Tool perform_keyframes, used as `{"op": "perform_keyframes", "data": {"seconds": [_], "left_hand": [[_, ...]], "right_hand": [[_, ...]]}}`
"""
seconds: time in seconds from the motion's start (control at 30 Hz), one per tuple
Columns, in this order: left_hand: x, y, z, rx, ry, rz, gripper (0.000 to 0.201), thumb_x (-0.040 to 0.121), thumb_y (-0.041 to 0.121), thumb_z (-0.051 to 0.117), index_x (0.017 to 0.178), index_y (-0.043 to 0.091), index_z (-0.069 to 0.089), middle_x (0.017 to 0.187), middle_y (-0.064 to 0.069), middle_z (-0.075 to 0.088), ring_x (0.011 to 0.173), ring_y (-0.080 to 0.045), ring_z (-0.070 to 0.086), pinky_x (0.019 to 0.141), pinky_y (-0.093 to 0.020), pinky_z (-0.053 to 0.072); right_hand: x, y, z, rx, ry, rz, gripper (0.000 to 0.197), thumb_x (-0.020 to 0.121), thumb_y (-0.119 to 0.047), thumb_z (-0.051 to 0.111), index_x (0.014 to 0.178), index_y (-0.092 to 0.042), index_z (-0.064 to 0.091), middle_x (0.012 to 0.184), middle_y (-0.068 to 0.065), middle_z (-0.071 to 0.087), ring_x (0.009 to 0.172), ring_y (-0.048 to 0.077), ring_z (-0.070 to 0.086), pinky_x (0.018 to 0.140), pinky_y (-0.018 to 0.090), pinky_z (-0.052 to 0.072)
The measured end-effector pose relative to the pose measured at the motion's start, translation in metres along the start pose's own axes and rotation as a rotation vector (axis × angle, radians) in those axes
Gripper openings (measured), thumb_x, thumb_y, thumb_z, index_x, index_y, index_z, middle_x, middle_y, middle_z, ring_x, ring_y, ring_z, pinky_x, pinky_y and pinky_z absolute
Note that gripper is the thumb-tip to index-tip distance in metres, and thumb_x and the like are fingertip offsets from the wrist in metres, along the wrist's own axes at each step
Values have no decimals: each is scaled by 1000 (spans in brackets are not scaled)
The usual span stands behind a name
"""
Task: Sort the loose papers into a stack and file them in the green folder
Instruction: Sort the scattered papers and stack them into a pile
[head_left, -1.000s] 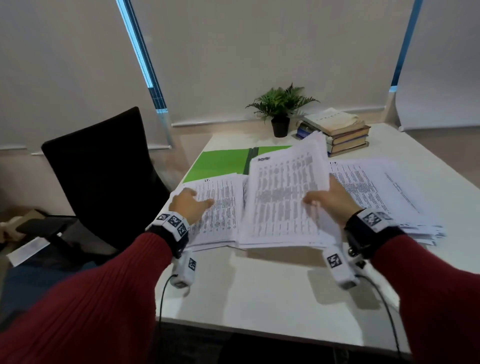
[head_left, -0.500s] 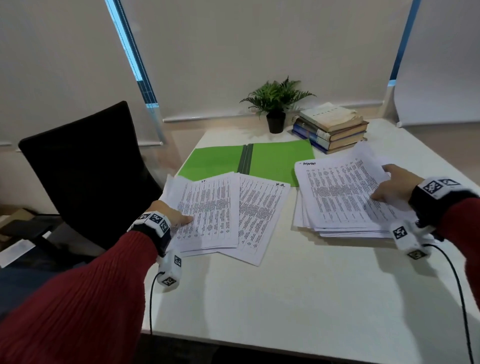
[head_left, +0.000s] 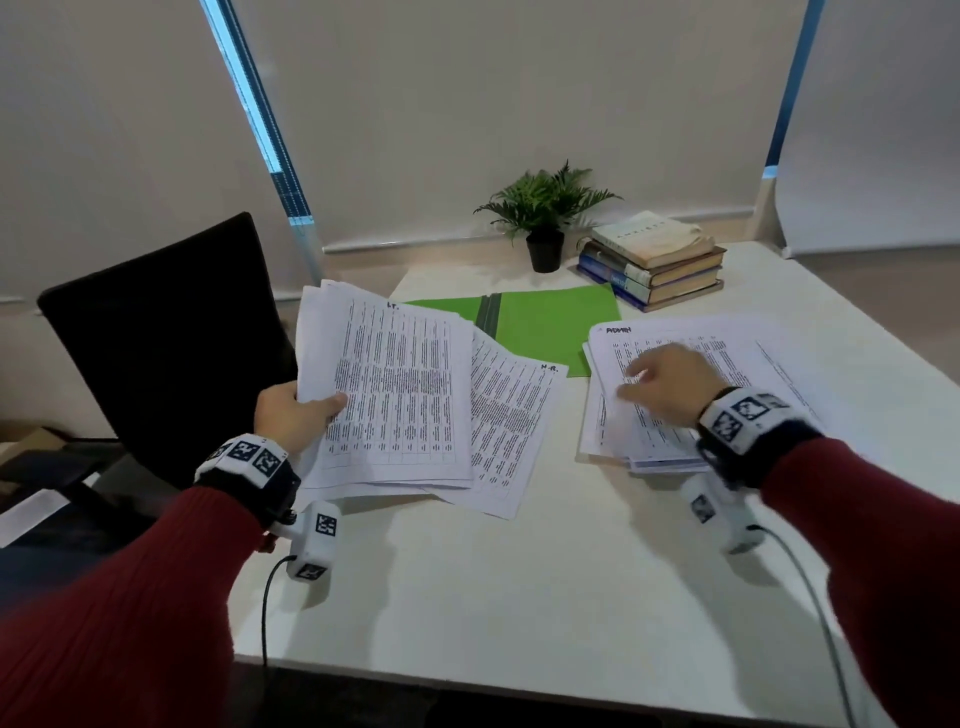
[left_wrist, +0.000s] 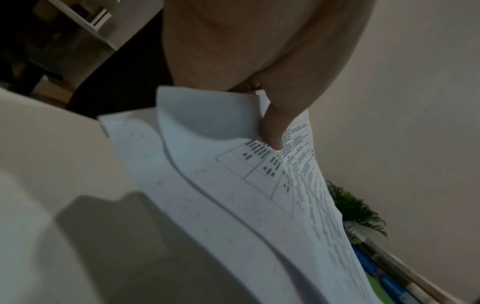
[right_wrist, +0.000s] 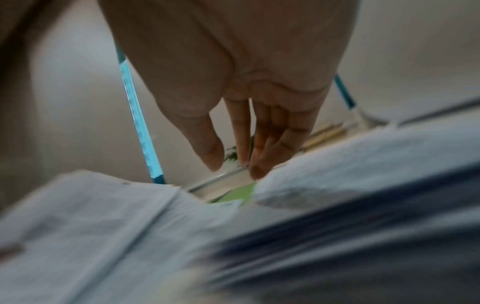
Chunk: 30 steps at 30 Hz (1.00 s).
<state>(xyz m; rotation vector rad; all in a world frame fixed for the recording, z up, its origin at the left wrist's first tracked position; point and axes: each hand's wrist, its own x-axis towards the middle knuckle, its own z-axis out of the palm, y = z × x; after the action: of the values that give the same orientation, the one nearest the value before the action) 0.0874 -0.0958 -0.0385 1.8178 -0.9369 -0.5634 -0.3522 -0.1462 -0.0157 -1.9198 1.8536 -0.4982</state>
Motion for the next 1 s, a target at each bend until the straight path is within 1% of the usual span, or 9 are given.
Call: {"op": "perform_keyframes", "data": {"seconds": [0.1,0.23,0.33,0.4,0.5,0.57,0.67,0.8,1.0], "left_hand": [[-11,-1,0,-213,-45,-50,32,92,4,80,122,-4,72,109,-15,77,93,-25,74,85,-38,60],[-16,-9,-4,-384,-101,-103,32,94,3,77,126,-2,72,112,-11,78,102,-26,75,97,-44,58],[-19,-14,-7,-470,-157,-163,30,95,7,77,124,0,74,118,-16,79,110,-36,76,98,-50,59],[-25,-16,-9,-516,-210,-205,29,96,8,75,124,-1,74,117,-17,80,109,-38,76,90,-48,61],[-30,-18,-11,-541,-289,-220,32,97,8,75,127,-1,72,121,-19,78,113,-39,75,89,-46,62],[-32,-18,-14,-555,-324,-229,34,98,9,74,129,-1,71,123,-19,78,115,-39,75,86,-46,64],[-35,-17,-18,-589,-362,-242,34,99,9,71,132,-1,69,125,-19,77,117,-39,73,82,-45,67],[-34,-20,-25,-585,-358,-263,34,100,11,70,134,2,69,129,-19,75,119,-39,73,93,-50,63],[-28,-17,-45,-535,-154,-214,31,98,11,74,128,4,73,120,-15,79,110,-38,76,93,-52,60]], "right_hand": [[-8,-45,48,226,-248,51,32,86,-42,78,84,-11,69,75,6,70,68,22,67,75,36,58],[0,-77,91,325,-196,177,88,84,-51,75,149,-3,40,141,11,57,115,29,61,87,34,50],[5,-87,96,536,-93,281,107,81,-51,79,159,-3,22,152,16,48,131,34,56,100,40,50],[6,-89,98,620,-84,368,105,78,-45,84,155,1,30,145,17,55,122,35,61,88,38,53],[5,-88,99,649,-124,376,67,78,-35,87,122,9,63,102,12,73,76,22,68,53,22,51],[5,-90,99,633,-164,355,64,78,-36,87,119,8,67,104,12,74,74,21,66,48,23,46],[-1,-94,99,445,-169,312,82,78,-50,84,132,5,56,119,18,64,87,28,61,62,31,49],[-10,-97,110,-52,-159,253,105,65,-74,79,140,-8,46,150,20,34,135,38,40,112,49,41],[-14,-97,118,-44,-155,239,92,68,-64,82,137,-14,46,143,13,37,135,35,35,111,48,37]]}}
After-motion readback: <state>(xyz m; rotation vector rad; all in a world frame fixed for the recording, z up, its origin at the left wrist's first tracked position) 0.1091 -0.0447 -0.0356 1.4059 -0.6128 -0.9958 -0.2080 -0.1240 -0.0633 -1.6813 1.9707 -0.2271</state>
